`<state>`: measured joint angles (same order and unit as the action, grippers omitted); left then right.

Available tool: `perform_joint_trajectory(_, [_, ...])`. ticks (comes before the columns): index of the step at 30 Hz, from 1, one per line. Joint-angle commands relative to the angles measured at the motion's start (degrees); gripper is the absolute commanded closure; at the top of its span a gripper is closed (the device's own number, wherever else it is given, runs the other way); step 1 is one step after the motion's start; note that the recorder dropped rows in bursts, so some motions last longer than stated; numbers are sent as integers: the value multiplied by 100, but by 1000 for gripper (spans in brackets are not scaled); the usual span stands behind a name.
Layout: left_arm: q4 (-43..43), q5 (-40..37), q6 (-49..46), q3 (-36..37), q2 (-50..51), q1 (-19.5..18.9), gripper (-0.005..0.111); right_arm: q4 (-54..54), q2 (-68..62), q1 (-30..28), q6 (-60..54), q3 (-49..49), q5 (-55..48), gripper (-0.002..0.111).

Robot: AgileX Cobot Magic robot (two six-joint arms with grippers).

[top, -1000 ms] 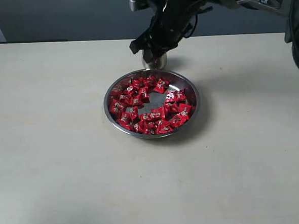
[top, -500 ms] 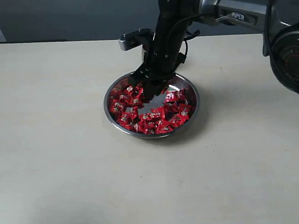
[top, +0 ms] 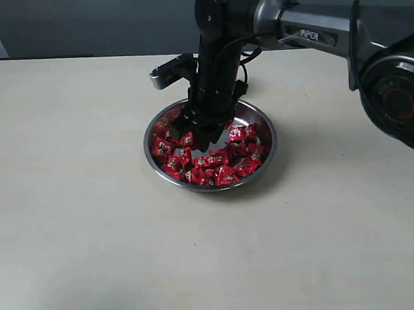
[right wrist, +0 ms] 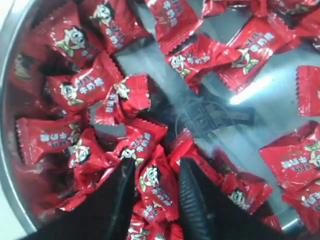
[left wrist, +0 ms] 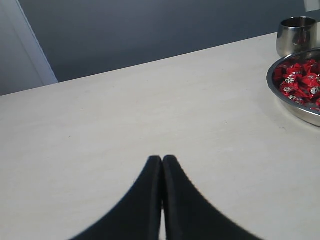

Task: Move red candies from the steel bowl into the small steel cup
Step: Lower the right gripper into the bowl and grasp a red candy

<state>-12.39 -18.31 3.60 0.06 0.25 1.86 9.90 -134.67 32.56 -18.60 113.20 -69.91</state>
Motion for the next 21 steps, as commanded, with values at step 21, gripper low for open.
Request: perform_joint_trajectory(21, [-16,39,31,-6,-25,2,106,-425,-380,2,234,-15,1994,59])
